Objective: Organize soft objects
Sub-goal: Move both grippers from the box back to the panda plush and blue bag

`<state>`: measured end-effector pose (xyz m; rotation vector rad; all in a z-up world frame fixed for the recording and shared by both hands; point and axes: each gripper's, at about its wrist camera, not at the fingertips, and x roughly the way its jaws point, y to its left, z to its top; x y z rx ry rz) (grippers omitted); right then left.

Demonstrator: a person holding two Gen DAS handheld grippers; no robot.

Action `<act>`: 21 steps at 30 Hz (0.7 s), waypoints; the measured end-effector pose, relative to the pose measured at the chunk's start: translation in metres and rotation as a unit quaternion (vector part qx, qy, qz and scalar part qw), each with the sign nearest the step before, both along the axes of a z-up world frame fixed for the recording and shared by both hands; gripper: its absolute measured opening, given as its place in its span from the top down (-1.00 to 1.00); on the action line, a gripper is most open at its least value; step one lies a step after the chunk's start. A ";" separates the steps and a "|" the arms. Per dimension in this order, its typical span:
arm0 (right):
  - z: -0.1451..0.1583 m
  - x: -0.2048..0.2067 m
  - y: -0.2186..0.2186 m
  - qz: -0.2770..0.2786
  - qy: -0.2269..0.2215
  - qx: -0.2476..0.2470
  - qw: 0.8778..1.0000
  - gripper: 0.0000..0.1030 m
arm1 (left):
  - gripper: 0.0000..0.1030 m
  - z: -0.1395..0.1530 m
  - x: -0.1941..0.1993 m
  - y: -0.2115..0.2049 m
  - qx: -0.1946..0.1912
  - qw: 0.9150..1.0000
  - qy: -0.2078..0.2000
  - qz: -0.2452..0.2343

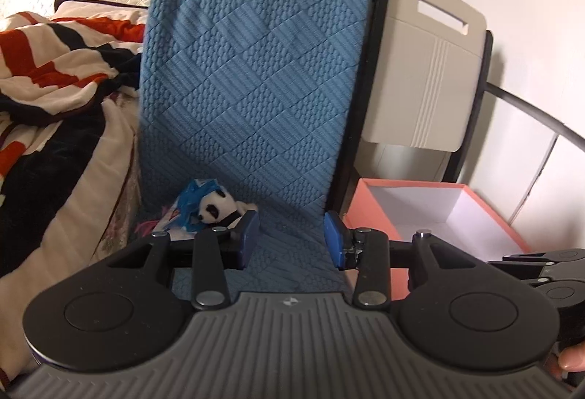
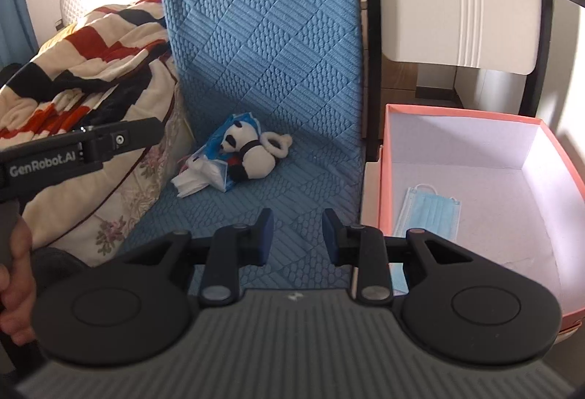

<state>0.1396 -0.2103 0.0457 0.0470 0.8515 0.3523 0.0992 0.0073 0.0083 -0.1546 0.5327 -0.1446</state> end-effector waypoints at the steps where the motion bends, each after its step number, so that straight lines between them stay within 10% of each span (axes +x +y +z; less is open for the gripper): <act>1: -0.002 0.000 0.003 0.002 0.001 -0.001 1.000 0.38 | 0.12 -0.003 0.000 0.003 -0.001 1.000 0.003 0.004; 21: -0.049 -0.001 0.036 0.029 0.027 -0.013 0.999 0.38 | 0.12 -0.073 0.028 0.006 0.048 0.998 0.048 0.021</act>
